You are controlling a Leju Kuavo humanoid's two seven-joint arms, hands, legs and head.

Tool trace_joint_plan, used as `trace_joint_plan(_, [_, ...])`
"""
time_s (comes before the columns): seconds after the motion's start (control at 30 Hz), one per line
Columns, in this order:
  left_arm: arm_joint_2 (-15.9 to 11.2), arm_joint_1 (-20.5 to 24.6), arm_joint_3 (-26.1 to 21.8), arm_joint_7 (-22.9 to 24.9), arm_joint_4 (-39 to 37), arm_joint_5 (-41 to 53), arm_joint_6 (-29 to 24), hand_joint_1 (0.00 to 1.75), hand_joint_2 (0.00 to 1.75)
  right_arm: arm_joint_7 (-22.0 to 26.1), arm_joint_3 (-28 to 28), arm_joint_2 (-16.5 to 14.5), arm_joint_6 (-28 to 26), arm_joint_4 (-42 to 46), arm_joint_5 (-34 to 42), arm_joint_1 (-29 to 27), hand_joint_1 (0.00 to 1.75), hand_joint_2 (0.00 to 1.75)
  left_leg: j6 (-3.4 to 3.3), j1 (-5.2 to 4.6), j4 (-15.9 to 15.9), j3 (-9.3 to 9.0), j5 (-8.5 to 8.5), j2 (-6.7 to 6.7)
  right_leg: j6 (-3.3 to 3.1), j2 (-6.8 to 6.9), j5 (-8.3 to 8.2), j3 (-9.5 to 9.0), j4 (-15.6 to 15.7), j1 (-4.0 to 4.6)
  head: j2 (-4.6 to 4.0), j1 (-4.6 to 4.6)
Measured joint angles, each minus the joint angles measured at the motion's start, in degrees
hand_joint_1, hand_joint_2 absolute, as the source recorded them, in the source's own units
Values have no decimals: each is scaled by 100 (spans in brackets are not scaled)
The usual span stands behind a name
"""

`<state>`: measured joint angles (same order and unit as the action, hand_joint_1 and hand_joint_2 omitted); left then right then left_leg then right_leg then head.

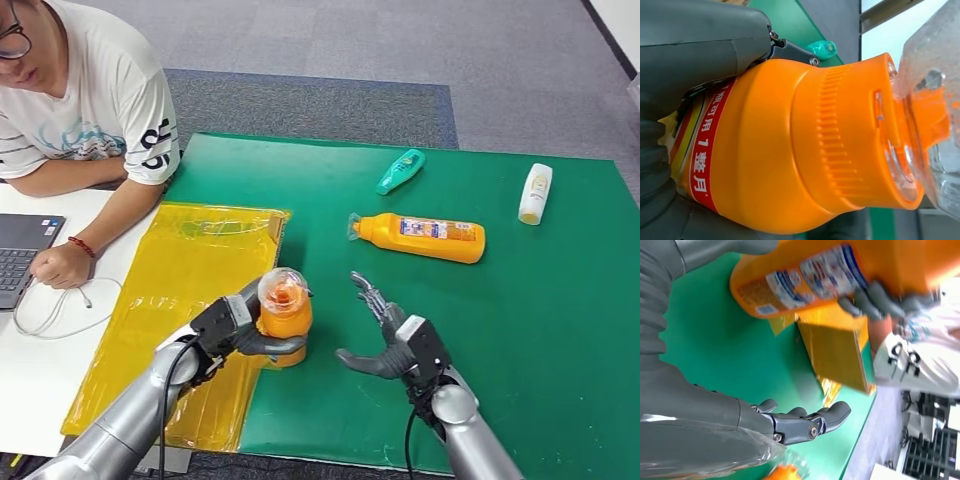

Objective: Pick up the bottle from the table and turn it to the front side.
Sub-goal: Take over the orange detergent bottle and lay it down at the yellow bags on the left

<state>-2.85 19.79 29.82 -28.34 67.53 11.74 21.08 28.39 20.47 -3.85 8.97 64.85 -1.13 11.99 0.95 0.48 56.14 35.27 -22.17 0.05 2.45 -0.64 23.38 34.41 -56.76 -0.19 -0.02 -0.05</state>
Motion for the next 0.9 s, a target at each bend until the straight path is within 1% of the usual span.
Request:
trace_joint_plan(0.13, [-61, 153, 328, 156, 97, 443, -217, 161, 175, 11, -268, 35, 146, 1, 207, -2, 0, 175, 1, 0, 0, 0, 3, 0, 0, 0, -4, 0, 0, 0, 0, 1])
trace_joint_plan(0.27, [-132, 330, 630, 300, 90, 603, -304, 166, 175, 9, -481, 66, 237, 5, 294, -2, 0, 175, 2, 0, 0, 0, 6, 0, -2, 0, -7, 0, 0, 0, 1, 0])
trace_joint_plan(0.4, [-215, 589, 915, 488, -29, 603, -211, 175, 175, -7, -606, 77, 298, 5, 305, 5, 0, 175, 2, 0, 0, -1, 10, 0, -3, 0, -9, -1, 0, 0, 1, -1])
trace_joint_plan(0.53, [-267, 943, 1167, 668, -316, 527, -98, 175, 175, -37, -648, 79, 317, 1, 302, 60, 0, 175, 8, 0, -1, -7, 14, 1, -6, -1, -13, -6, 0, 1, -1, 0])
trace_joint_plan(0.77, [-396, 1529, 1377, 1018, -868, 261, 106, 175, 175, -92, -652, 79, 295, -67, 299, 154, 0, 175, 18, 3, -8, -35, 21, 1, -15, -1, -19, -32, -1, 6, -1, 0])
trace_joint_plan(0.9, [-465, 1735, 1408, 1154, -1087, 102, 122, 175, 175, -103, -650, 77, 260, -136, 294, 199, 0, 175, 23, 4, -13, -42, 26, 1, -17, -1, -24, -36, -1, 7, 1, 0])
